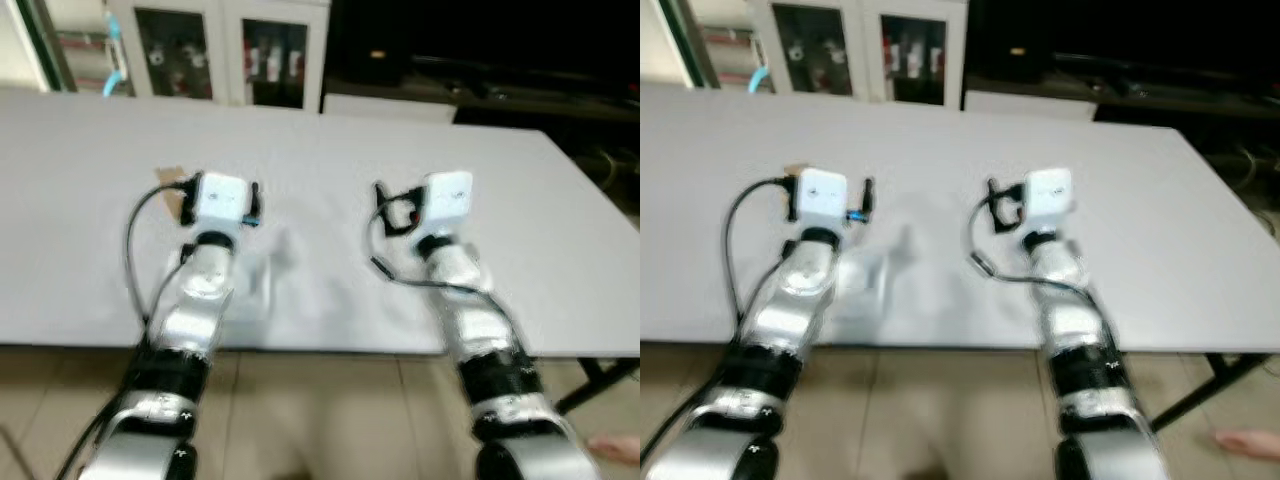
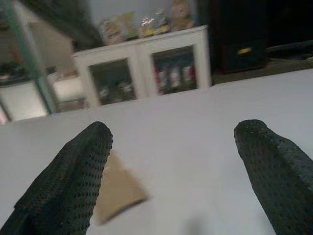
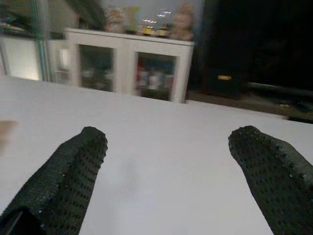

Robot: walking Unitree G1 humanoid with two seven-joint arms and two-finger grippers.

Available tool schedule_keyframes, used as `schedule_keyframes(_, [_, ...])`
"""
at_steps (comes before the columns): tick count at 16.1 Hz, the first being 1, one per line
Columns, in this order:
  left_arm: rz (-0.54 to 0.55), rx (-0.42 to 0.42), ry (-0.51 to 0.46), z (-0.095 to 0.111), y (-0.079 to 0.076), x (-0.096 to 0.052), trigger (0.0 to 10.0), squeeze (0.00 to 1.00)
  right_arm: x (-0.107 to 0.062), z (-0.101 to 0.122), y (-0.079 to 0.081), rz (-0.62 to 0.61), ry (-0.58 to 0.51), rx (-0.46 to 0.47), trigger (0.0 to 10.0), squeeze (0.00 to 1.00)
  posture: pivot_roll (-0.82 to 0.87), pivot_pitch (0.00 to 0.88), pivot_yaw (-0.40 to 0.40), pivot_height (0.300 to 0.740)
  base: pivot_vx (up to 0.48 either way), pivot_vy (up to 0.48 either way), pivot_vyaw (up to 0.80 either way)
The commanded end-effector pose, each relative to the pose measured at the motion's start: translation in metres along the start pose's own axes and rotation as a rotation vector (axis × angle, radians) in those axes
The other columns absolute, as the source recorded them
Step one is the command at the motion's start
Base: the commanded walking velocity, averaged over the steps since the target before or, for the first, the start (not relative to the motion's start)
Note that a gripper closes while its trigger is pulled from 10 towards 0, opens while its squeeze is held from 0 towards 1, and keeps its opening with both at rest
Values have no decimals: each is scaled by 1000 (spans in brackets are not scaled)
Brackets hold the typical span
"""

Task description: Picking trash to rubbish bin

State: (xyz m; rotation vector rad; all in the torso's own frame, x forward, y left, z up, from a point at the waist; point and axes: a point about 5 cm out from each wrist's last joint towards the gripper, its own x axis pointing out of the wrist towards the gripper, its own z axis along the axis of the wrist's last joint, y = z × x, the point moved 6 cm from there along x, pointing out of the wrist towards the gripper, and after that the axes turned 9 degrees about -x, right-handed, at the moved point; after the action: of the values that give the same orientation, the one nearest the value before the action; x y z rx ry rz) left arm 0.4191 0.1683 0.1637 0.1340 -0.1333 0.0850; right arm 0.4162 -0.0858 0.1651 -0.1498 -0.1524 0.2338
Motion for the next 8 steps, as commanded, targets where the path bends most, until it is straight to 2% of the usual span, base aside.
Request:
schedule_keyframes(1, [-29, -10, -10, 4, -11, 0, 10000, 0, -1, -1, -15, -33, 7, -9, 10000, 0, 9, 0, -85, 740, 0, 0, 0])
schedule_keyframes(5, [-35, -9, -12, 4, -13, 0, 10000, 0, -2, -1, -14, -30, 8, -7, 10000, 0, 9, 1, -86, 740, 0, 0, 0])
schedule_keyframes(8, [-92, 19, -5, 6, -21, -1, 10000, 0, -2, -2, -13, -26, 11, -8, 10000, 0, 11, 4, -86, 740, 0, 0, 0])
